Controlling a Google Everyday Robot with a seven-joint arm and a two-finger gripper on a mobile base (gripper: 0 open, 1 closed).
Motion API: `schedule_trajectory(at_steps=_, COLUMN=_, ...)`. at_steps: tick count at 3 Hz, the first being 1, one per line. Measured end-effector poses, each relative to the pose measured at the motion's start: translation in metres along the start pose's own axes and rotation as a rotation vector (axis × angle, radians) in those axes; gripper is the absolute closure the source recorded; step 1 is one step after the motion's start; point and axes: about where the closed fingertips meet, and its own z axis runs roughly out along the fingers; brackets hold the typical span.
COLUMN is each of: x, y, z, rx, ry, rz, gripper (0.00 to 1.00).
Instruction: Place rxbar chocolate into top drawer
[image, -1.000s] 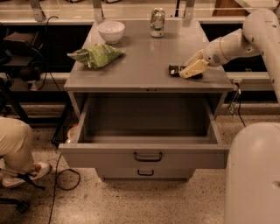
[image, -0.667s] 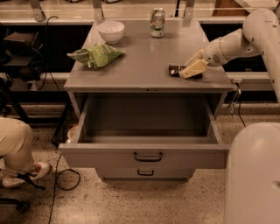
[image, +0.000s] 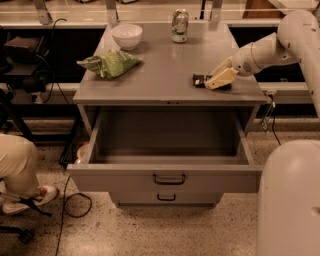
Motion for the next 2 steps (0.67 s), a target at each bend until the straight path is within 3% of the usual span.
schedule_trajectory(at_steps=2, x=-0.0003, y=0.0, z=-0.0001, rx=0.0, ry=0.0, rz=0.0, gripper=1.0)
